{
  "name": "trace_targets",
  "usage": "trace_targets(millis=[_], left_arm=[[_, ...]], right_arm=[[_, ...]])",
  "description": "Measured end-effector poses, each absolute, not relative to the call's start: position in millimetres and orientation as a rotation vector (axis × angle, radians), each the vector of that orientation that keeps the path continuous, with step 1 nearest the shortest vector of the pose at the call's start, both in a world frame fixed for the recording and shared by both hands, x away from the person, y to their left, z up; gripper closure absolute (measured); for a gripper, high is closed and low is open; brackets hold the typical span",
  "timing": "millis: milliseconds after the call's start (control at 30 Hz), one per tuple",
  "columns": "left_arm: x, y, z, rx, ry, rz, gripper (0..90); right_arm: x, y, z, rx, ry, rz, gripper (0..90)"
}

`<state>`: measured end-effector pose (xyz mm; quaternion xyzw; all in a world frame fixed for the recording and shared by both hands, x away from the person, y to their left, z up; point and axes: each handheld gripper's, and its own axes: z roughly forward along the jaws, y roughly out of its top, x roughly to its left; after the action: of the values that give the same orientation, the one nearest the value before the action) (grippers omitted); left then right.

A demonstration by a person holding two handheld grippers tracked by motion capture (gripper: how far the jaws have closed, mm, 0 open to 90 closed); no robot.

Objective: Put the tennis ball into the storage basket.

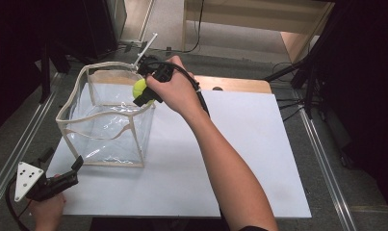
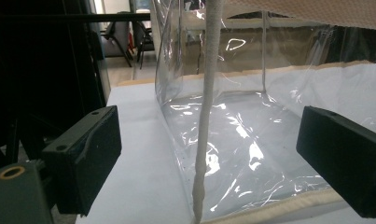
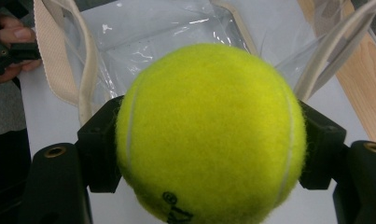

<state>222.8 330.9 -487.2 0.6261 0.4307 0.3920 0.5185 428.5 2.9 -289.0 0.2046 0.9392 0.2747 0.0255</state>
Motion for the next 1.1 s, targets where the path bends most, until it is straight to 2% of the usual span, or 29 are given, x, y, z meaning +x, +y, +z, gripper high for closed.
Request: trace_targets(millis=[800, 833, 900, 1100], left_arm=[[223, 331, -487, 1.495, 1.036, 0.937, 6.9], [223, 331, -487, 1.495, 1.036, 0.937, 6.9], [223, 331, -487, 1.497, 1.035, 0.938, 6.9], [223, 331, -487, 1.499, 1.035, 0.938, 6.9]], right_arm=[[436, 23, -307, 0.603, 2.952, 0.753, 22.9], [435, 24, -307, 0.594, 2.95, 0.748, 21.8], [434, 23, -305, 0.597, 2.953, 0.792, 13.7], [432, 17, -298, 0.602, 2.91, 0.869, 8.5]])
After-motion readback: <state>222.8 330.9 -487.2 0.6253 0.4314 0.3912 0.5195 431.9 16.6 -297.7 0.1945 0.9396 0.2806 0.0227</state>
